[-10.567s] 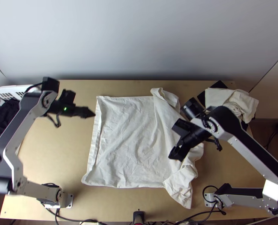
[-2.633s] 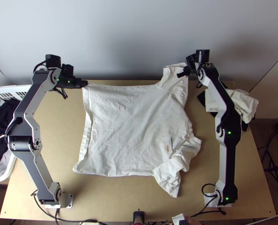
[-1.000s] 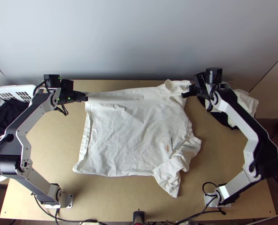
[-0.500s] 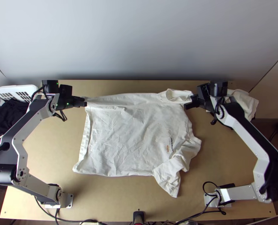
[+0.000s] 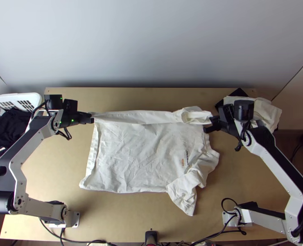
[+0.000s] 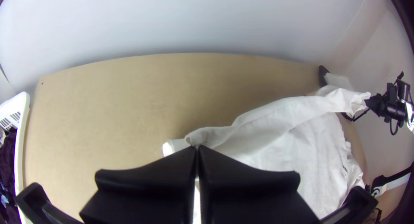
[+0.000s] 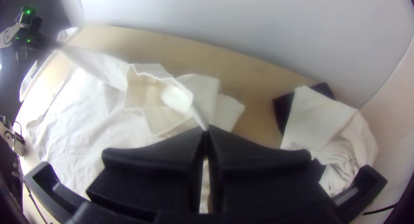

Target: Fold the t-shirt

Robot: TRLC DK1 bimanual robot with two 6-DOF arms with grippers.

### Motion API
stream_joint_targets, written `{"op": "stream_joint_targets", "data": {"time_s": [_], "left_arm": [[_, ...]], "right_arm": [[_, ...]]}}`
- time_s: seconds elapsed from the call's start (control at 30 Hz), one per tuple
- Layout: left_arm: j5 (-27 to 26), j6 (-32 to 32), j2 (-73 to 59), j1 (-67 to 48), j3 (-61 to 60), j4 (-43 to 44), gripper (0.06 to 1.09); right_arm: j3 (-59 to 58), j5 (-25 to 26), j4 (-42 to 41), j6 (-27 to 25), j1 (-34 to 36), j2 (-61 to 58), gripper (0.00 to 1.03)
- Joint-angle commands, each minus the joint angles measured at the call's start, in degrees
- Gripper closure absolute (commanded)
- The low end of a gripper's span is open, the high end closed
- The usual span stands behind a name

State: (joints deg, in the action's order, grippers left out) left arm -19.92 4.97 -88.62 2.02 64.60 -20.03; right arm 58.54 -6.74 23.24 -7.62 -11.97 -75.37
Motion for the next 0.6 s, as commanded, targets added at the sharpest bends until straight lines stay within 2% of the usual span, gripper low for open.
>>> {"op": "stream_joint_targets", "data": {"time_s": [0.0, 0.57], "left_arm": [[-0.03, 0.13, 2.49, 0.09, -3.69, -0.18, 1.05], [-0.03, 1.27, 7.67, 0.7, -11.95, -0.36, 1.05]], "right_arm": [[-3.44, -0.73, 2.59, 0.23, -0.25, 4.8, 1.0], [-8.89, -1.78, 9.45, -0.03, -0.95, 13.32, 1.0]]}}
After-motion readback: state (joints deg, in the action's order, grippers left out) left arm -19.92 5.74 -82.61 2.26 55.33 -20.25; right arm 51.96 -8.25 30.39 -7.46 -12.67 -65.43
